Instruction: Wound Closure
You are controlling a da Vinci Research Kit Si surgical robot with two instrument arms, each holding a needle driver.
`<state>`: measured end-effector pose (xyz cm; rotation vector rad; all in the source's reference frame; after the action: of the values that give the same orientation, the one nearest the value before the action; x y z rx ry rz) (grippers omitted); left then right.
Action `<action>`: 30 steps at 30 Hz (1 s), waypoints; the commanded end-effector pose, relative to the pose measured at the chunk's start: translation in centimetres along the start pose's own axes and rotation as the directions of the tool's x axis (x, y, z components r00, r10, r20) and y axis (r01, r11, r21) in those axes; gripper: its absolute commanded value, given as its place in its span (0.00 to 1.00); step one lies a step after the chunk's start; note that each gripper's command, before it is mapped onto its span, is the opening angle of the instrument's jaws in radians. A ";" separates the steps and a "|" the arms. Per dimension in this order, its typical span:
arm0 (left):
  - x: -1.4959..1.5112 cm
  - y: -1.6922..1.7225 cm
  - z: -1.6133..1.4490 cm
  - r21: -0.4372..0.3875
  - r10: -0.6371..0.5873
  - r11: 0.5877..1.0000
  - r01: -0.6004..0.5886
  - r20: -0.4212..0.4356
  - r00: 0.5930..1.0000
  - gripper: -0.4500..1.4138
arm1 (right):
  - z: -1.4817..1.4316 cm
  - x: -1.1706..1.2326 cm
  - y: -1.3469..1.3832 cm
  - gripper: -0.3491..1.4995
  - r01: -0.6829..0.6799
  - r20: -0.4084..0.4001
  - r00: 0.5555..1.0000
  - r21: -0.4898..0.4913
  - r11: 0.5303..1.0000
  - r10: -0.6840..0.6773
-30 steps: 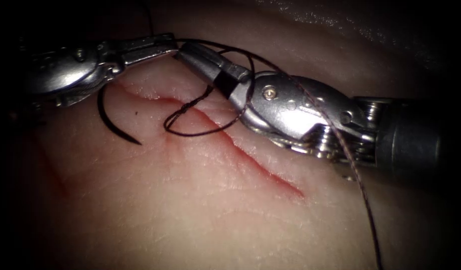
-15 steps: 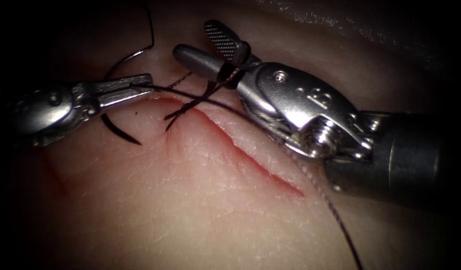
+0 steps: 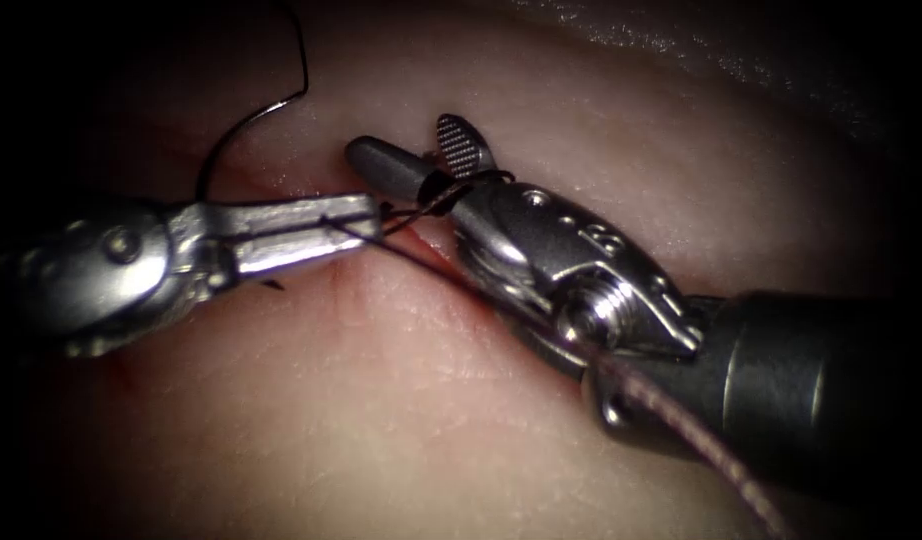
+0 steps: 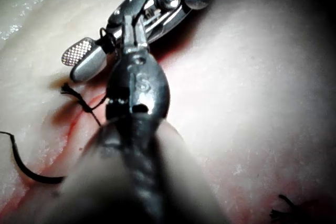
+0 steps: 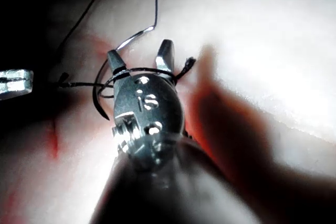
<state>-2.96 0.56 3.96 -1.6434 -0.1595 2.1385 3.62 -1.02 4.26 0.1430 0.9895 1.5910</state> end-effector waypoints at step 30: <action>-0.15 -0.05 0.12 -0.007 0.024 1.000 -0.024 0.021 0.999 0.00 | 0.58 -0.44 0.55 0.58 -0.216 0.045 0.974 -0.090 0.972 0.221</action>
<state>-2.99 0.58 4.10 -1.6344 -0.1535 2.1774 3.59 -1.07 5.14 0.2422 0.8825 1.8187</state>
